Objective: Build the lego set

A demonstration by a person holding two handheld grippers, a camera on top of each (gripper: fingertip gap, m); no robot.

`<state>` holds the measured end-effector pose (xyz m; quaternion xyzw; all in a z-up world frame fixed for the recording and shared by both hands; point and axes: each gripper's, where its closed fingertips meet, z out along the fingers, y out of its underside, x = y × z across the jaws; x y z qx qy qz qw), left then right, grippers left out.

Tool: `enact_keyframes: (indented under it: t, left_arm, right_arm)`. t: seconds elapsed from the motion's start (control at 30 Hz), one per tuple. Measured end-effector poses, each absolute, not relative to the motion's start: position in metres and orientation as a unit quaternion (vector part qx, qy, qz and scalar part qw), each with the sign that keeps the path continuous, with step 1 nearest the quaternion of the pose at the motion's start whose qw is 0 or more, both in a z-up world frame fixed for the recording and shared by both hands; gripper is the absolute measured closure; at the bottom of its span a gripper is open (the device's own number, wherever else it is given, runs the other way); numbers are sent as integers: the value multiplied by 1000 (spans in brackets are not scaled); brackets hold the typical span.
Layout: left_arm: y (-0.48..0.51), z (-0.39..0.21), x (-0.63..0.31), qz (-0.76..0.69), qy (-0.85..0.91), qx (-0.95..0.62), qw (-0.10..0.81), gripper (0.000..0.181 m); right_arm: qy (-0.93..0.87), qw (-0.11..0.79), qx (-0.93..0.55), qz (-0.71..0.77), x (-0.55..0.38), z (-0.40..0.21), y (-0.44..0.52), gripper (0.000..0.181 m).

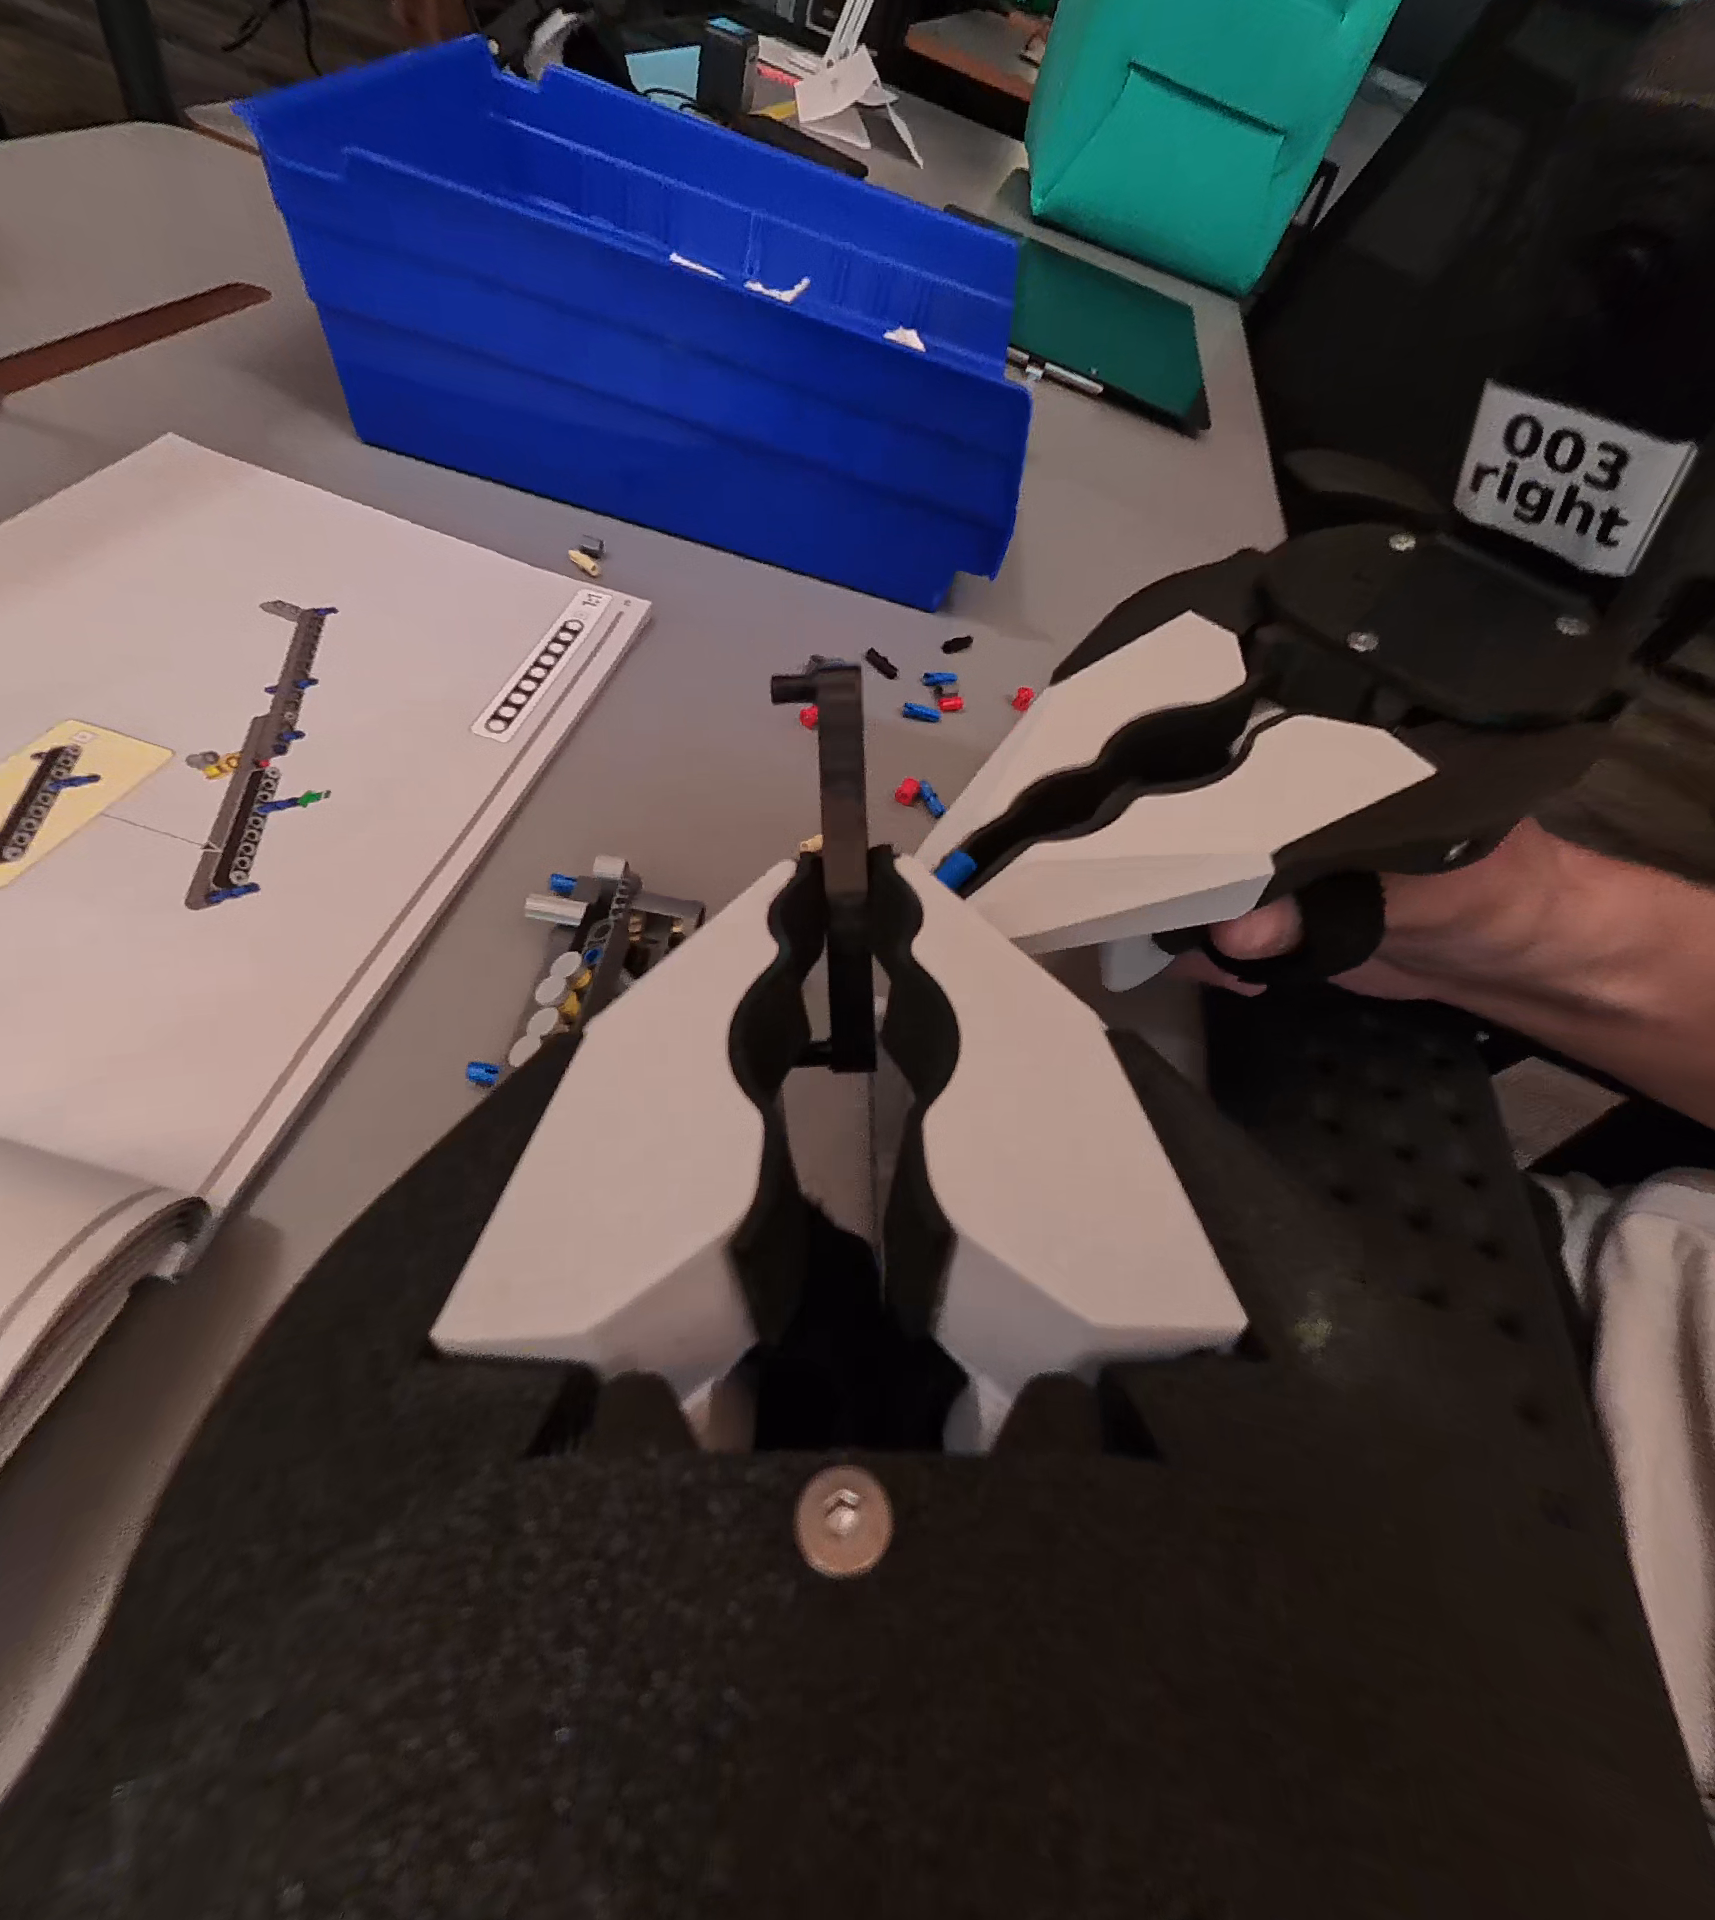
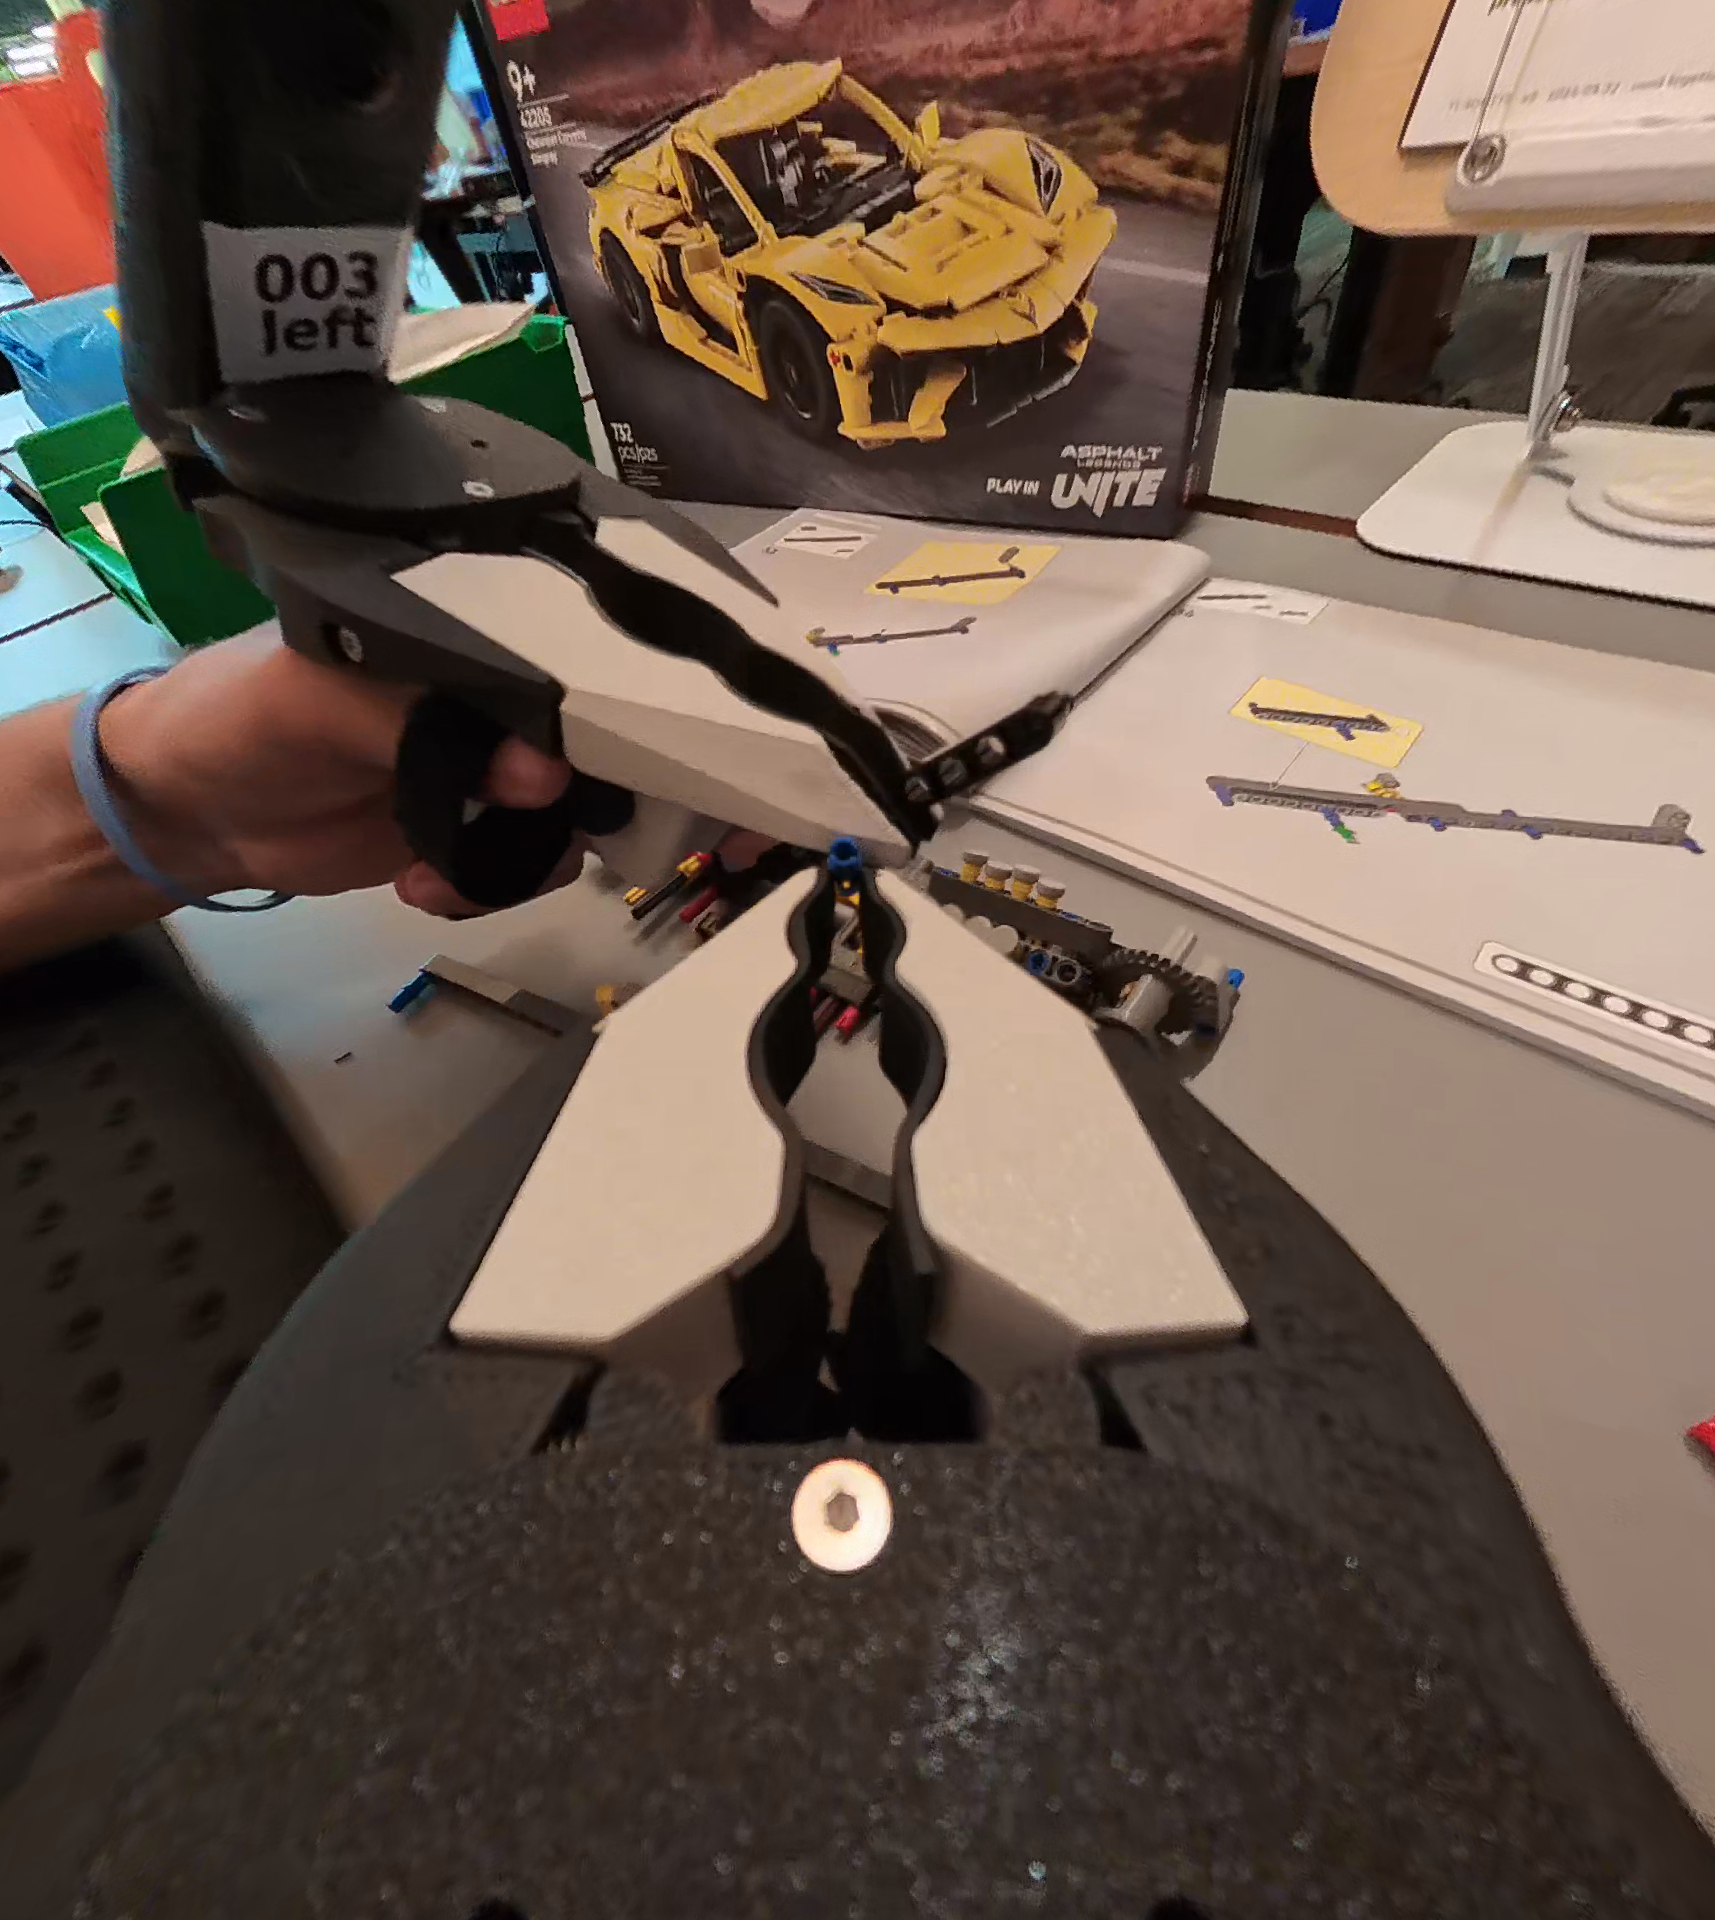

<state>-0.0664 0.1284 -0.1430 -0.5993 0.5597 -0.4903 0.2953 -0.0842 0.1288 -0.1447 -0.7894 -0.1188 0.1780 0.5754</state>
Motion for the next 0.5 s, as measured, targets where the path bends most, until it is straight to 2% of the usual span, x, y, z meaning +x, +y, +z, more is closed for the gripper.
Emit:
enact_keyframes:
  t: [0.27,0.5]
  left_arm:
    - [122,-151,-66,-427,614,-575,332,175]
    - [133,-144,-69,-436,596,-582,341,174]
  right_arm:
    - [-133,522,-822,182,-79,-161,117,179]
    - [-211,352,-901,142,-39,-212,64,179]
